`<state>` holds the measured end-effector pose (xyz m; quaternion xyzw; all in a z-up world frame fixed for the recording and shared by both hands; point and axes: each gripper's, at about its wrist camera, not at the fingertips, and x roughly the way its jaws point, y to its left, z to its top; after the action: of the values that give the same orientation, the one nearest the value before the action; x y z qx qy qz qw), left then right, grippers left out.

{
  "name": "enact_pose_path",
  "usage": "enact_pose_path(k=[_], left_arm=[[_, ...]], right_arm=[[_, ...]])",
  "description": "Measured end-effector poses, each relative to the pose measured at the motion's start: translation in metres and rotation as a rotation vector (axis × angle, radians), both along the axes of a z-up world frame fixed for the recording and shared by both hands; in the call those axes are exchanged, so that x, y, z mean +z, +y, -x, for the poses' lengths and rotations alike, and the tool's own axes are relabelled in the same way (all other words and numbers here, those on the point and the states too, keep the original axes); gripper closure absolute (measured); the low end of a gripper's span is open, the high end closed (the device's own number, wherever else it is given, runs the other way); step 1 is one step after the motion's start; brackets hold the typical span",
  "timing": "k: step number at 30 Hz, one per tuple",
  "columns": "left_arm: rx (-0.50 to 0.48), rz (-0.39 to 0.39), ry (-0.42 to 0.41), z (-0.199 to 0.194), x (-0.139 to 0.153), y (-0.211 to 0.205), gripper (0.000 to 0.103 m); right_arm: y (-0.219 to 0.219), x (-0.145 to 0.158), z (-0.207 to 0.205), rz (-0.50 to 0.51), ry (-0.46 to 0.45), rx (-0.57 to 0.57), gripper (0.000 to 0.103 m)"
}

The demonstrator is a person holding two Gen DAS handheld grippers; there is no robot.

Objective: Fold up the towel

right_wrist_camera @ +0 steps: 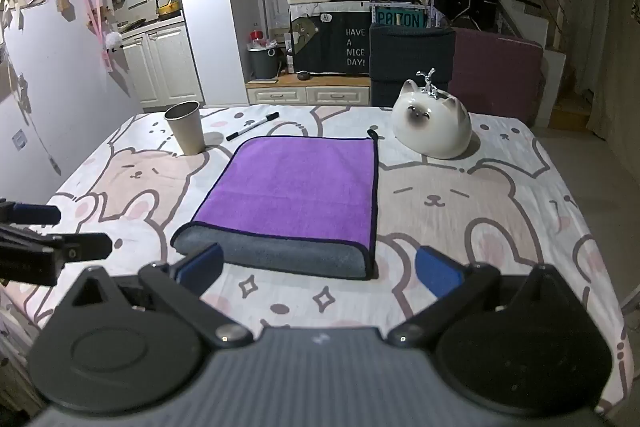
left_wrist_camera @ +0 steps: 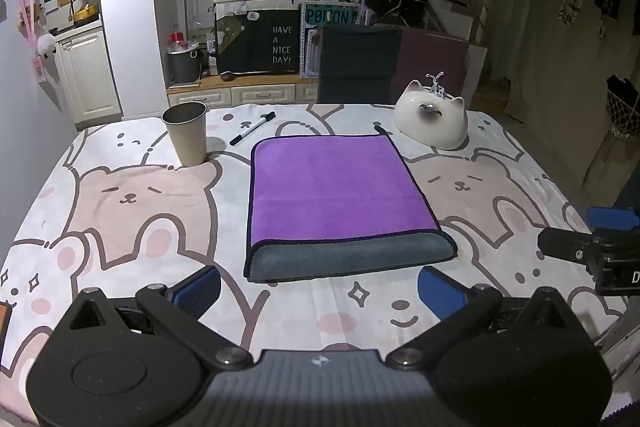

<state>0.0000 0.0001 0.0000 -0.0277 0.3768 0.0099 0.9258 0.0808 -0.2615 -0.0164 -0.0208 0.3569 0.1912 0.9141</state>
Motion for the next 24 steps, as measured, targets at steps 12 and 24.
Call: enact_pose_path(k=[12, 24], left_arm=[[-0.004, 0.002, -0.002, -0.0010, -0.0007, -0.0015, 0.000], [-0.003, 0.009, -0.005, 0.0000, -0.0002, -0.0001, 0.000]], right_arm=[[-0.0001, 0.0007, 0.0005, 0.001, 0.004, 0.000, 0.000], [0.0003, 0.0001, 0.0000, 0.002, 0.005, 0.000, 0.000]])
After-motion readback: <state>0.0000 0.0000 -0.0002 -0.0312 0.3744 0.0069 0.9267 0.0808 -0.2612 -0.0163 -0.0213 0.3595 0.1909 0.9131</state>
